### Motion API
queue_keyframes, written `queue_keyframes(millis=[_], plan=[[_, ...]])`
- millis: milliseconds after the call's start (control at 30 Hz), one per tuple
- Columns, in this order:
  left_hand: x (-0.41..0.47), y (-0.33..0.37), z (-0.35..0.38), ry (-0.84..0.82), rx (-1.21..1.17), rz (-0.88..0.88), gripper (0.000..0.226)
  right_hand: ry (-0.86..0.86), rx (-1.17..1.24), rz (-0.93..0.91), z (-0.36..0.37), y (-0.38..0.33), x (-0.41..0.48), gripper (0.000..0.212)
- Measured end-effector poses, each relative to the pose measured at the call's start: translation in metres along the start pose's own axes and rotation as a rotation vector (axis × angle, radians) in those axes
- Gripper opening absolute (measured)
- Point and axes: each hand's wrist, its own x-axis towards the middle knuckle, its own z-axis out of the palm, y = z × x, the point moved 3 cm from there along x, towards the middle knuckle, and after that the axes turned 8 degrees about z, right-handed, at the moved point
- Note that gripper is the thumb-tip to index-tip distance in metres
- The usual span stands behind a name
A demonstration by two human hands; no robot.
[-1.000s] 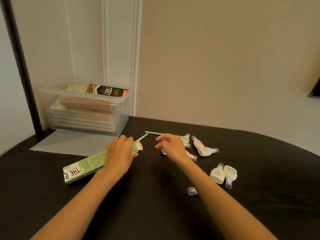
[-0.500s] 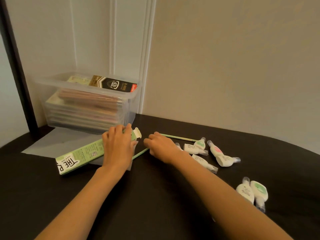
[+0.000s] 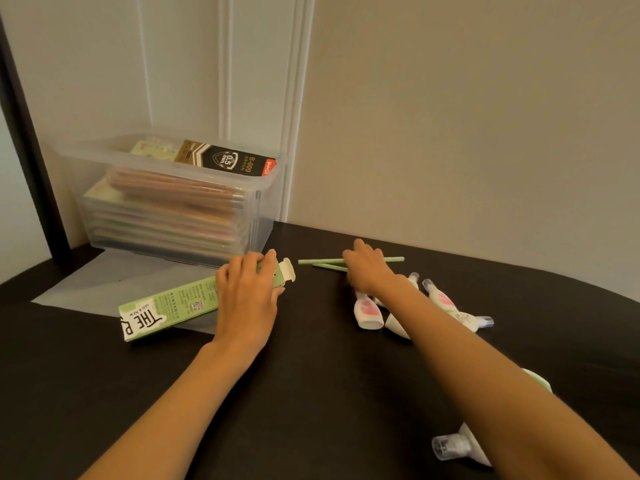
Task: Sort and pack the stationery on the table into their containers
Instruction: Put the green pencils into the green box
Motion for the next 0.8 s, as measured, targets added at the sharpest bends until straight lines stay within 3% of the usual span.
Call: queue_keyframes(millis=[200,433,567,700,800], plan=[[-0.001,0.008,0.004,0.026,0.003,0.087,0.065,-0.058,0.083,0.042,0.006,0.001,0.008,0.030],[-0.004,0.016,-0.003,0.063,-0.034,0.133,0.067,0.248,0.326,0.008,-0.025,0.001,-0.006,0.023],[-0.004,0.032,-0.010,0.090,-0.070,0.169,0.068,0.380,0.768,0.163,-0.058,0.019,-0.031,0.028],[-0.009,0.053,-0.019,0.091,-0.123,0.179,0.067,0.136,1.601,0.198,-0.071,0.032,-0.081,0.024],[-0.017,0.070,-0.025,0.074,-0.166,0.185,0.065,0.066,1.761,0.162,-0.061,0.037,-0.119,0.018]])
